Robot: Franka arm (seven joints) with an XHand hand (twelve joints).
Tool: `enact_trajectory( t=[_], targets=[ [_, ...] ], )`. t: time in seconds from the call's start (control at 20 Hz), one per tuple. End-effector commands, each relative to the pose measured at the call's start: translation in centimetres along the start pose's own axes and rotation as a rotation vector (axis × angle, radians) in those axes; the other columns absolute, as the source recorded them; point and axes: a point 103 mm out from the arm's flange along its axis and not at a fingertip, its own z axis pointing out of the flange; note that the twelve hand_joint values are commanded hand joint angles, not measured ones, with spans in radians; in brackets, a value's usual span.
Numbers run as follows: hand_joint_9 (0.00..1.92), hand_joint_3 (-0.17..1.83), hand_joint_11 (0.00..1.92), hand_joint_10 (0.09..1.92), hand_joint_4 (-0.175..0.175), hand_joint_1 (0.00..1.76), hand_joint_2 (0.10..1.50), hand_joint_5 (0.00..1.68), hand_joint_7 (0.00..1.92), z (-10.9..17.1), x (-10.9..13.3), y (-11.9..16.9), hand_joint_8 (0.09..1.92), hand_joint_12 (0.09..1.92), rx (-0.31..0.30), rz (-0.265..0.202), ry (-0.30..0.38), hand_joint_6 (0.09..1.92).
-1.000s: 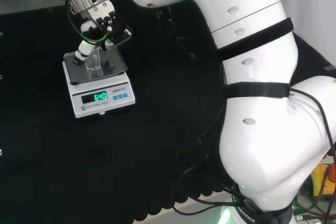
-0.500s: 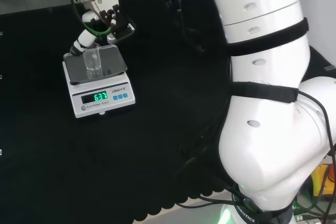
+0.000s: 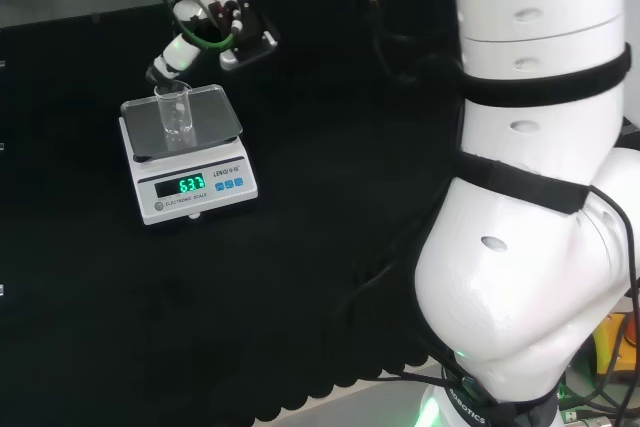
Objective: Put the beaker on the electronic balance.
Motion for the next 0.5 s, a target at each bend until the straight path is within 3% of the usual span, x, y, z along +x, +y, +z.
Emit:
enact_trajectory(
  t=[0.05,0.2,0.3,0.5],
  targets=[
    [0.95,0.19,0.71,0.09,-0.078,0.34,0.78,0.4,0.44,-0.4,-3.3,-3.9,0.85,1.23,-0.052,0.063,0.047,0.41],
    [0.96,0.19,0.72,0.09,-0.078,0.35,0.79,0.41,0.45,-0.4,-4.1,-5.3,0.85,1.22,-0.061,0.065,0.055,0.41],
    [0.96,0.19,0.73,0.09,-0.078,0.35,0.8,0.41,0.45,-0.9,-1.5,-5.0,0.85,1.22,-0.045,0.077,0.025,0.41],
    [0.97,0.2,0.74,0.09,-0.08,0.37,0.81,0.42,0.46,-0.7,-2.3,-6.0,0.85,1.21,-0.078,0.105,0.065,0.41]
  ],
)
